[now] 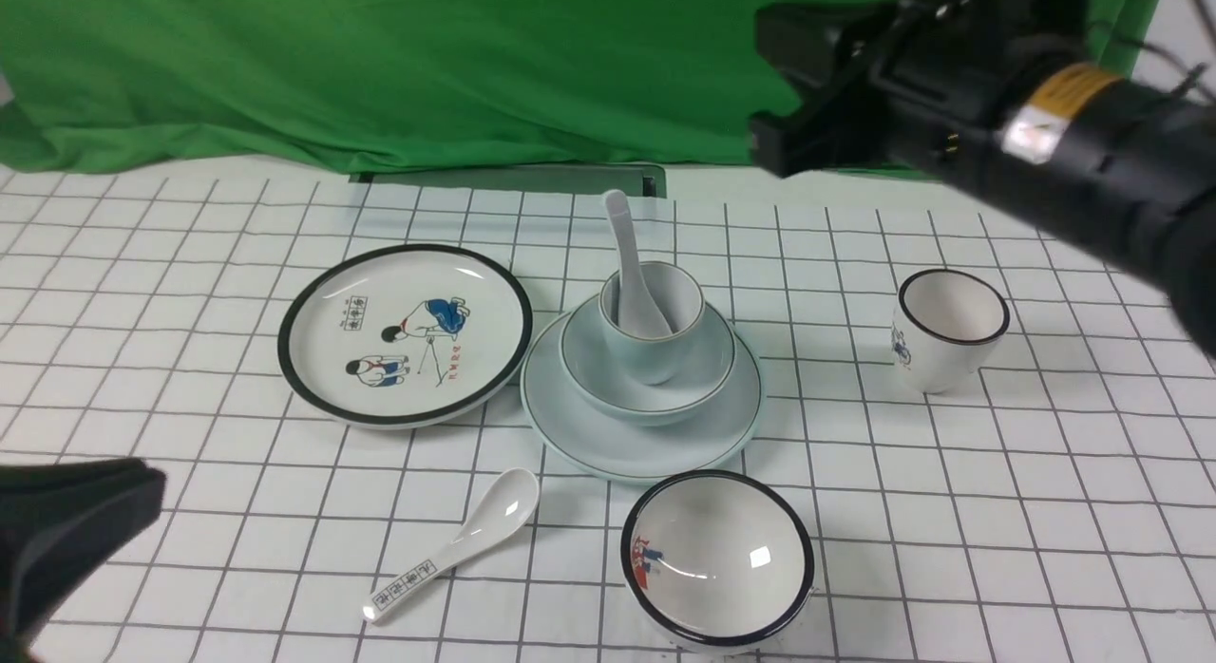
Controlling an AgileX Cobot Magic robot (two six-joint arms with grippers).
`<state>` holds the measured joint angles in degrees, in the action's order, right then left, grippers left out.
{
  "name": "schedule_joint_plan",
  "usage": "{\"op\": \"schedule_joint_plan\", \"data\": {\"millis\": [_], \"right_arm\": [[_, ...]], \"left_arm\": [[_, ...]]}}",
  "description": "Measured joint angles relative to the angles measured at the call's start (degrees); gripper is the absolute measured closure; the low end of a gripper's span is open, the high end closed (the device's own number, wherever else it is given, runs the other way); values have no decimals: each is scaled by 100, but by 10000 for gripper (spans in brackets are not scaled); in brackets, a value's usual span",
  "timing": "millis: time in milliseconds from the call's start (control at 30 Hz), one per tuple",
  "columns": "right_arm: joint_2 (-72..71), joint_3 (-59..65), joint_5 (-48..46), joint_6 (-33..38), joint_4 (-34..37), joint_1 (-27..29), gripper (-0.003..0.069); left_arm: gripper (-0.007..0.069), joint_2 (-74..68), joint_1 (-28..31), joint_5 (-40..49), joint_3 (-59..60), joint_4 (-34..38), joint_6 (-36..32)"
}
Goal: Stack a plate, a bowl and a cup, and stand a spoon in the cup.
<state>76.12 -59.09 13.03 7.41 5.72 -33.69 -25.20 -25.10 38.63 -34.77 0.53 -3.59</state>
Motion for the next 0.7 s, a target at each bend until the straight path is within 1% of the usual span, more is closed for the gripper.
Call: {"op": "schedule_joint_plan", "data": {"millis": [133, 300, 500, 700], "right_arm": [[-1265, 676, -217, 152, 0, 0, 648], [-2580, 1640, -449, 165, 0, 0, 648], [-3882, 2389, -996, 165, 0, 0, 648], [-4515, 2486, -1446, 151, 0, 0, 640]], "left_arm": [[655, 1172, 0, -526, 647, -93, 51], [653, 1838, 0, -850, 868, -171, 57], [653, 1939, 0, -872, 884, -190, 75], [653, 1939, 0, -886, 886, -192, 75]]}}
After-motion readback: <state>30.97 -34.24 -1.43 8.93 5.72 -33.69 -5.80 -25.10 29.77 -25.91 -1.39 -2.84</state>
